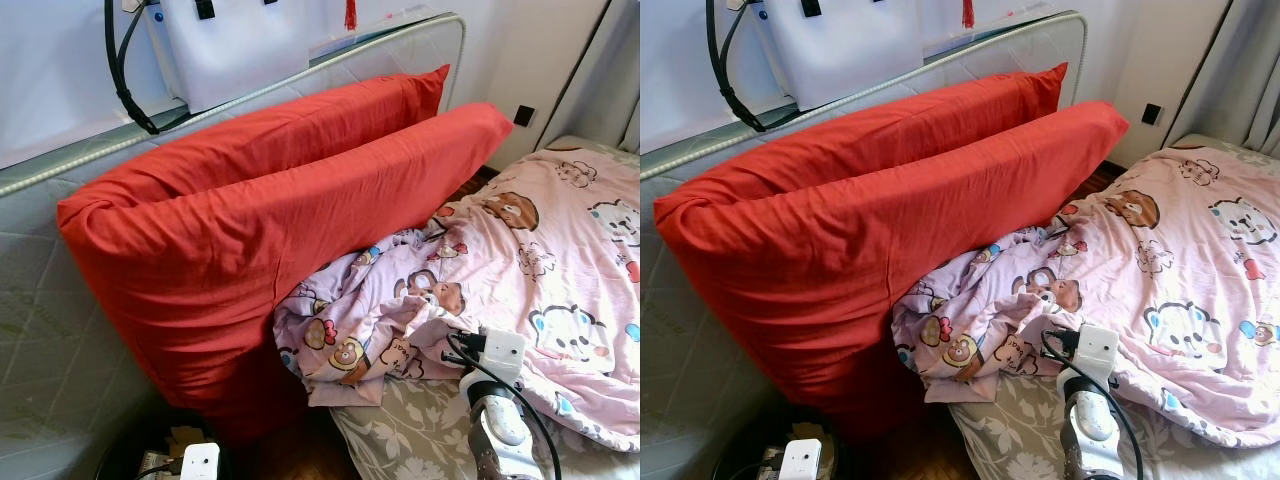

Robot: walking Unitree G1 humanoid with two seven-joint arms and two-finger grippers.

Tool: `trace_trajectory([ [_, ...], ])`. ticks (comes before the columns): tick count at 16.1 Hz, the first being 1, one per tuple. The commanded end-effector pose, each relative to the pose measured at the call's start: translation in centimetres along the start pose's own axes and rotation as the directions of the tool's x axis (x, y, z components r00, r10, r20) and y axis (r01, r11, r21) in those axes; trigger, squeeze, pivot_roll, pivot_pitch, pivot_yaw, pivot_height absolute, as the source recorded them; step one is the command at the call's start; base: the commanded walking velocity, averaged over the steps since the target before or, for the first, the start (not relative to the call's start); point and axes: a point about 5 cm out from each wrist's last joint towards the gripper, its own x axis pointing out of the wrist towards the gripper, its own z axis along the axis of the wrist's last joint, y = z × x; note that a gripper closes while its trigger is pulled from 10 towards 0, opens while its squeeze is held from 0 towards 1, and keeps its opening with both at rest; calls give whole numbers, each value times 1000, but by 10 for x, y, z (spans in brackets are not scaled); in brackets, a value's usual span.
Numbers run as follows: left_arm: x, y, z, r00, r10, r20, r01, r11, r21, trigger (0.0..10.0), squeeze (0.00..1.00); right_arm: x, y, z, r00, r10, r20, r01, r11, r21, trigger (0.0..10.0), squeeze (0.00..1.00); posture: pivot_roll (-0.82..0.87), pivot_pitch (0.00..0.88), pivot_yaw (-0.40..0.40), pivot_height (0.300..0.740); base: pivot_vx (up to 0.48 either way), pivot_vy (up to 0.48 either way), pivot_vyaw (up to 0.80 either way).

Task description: Clean up the room

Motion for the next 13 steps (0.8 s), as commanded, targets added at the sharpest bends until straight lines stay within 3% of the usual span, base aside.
trace_trajectory([
  [1, -1, 1, -6, 1000, 0, -26, 0, 1000, 9, 10000, 0, 0, 1, 2, 1000, 0, 15, 0, 1000, -12, 10000, 0, -2, 36, 35, 740, 0, 0, 0],
  [13, -4, 12, -10, 999, 2, -32, -2, 1000, 12, 10000, 0, 1, -5, 4, 998, -53, 25, 53, 998, -24, 10000, 0, -2, 36, 36, 740, 0, 0, 0],
])
